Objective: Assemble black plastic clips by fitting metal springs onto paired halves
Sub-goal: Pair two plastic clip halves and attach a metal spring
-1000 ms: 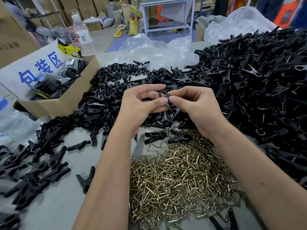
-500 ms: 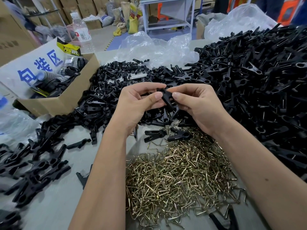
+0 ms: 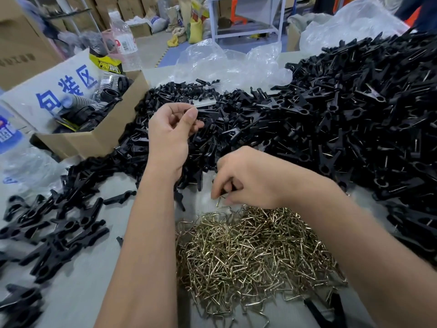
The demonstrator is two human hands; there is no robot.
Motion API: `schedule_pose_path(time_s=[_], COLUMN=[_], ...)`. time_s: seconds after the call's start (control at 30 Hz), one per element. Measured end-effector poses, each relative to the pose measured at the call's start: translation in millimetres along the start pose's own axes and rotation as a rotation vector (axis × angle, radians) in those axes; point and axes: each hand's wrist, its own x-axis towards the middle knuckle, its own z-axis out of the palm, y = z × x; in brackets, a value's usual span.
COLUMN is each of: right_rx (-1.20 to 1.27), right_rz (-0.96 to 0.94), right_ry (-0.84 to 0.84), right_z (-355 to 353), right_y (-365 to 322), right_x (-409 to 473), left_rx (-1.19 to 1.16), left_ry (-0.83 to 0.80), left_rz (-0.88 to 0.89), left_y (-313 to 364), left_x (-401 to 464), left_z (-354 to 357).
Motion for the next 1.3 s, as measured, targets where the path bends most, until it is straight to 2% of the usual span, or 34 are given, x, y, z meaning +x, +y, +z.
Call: schedule_pose_path(time_s=[0.1, 0.23, 0.4, 0.5, 0.57, 0.73, 0.8, 0.87, 0.93, 1.13, 1.3], right_rx=[-0.126, -0.031, -0.067, 0.037, 0.238, 1.074, 1.242, 1.202, 1.129, 1.096, 1.121], right_rz=[0.074, 0.081, 0.064, 0.058, 0.081, 0.247, 0.298, 0.352, 0.403, 0.46, 0.487], right_ry=[-0.032, -0.041, -0.042, -0.009, 0.095, 0.681, 0.862, 0.968, 1.004, 0.931, 0.922], right_z=[6, 7, 10, 5, 1, -7, -8, -8, -6, -2, -4], right_y=[-3, -3, -3, 3, 9, 28, 32, 32, 32, 30, 29], right_x=[2, -2, 1, -1, -5, -12, -12, -10, -8, -4, -5], left_rx=[-0.014, -0.039, -0.031, -0.036, -0.065, -0.066, -0.059, -0.057, -0.056, -0.096, -0.12], left_ry=[0.009, 0.014, -0.002, -0.024, -0.032, -0.115, -0.168, -0.237, -0.296, -0.391, -0.41], left_rz=[-0.006, -0.012, -0.033, -0.032, -0.03, 0.018, 0.007, -0.011, -0.02, -0.058, -0.075], left_y=[1, 3, 2, 2, 2, 3, 3, 4, 5, 5, 5], left_x=[-1, -2, -4, -5, -6, -10, -11, -13, -14, -17, -18], left_z=[1, 3, 5, 3, 2, 3, 5, 6, 7, 10, 13])
